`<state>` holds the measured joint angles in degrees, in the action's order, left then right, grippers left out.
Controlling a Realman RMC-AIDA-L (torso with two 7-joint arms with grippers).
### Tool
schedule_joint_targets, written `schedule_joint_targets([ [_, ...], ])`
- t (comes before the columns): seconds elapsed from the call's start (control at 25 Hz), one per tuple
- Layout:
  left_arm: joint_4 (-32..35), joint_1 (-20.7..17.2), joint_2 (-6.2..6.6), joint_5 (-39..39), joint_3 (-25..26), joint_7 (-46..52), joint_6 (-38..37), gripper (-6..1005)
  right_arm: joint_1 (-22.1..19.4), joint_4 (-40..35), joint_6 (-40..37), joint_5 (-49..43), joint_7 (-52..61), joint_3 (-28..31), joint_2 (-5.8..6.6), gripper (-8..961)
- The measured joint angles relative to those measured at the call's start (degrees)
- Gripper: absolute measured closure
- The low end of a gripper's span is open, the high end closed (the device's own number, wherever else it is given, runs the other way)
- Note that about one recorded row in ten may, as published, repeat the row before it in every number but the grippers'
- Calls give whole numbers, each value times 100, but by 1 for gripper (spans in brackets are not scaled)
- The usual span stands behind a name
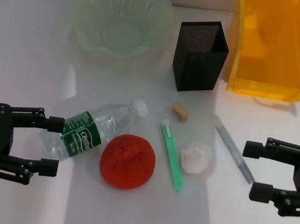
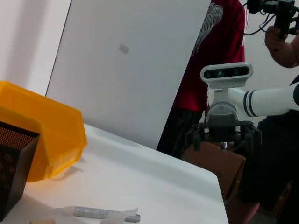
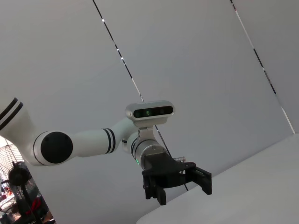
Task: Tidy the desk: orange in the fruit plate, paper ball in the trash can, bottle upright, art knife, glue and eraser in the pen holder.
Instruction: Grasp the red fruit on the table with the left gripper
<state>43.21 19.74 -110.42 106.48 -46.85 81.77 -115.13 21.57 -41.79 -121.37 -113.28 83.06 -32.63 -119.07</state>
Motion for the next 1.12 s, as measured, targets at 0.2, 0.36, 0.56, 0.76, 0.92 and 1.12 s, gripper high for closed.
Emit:
schedule_joint_targets([
  [0.2, -4, 28, -9, 3, -8, 2, -1, 137, 176, 326, 186, 10, -218, -4, -3, 129],
  [0.36, -6, 44, -9, 4, -9, 4, -1, 138, 240, 426, 266, 14, -274, 1, -2, 129],
  [0.56, -5, 49, -9, 4, -9, 11, -1, 138, 263, 462, 308, 17, -276, 9, -2, 129],
  [0.76, 7, 199, -103, 4, -6, 107, 60, 138, 179, 462, 318, 18, -295, 52, 3, 129],
  [0.92, -17, 472, -271, 158, -8, 160, 240, 138, -1, 462, 378, 18, -401, 219, 15, 129],
  [1.12, -15, 1236, -703, 1124, 0, 164, 746, 139, -304, 462, 477, 17, -449, 358, 41, 129],
])
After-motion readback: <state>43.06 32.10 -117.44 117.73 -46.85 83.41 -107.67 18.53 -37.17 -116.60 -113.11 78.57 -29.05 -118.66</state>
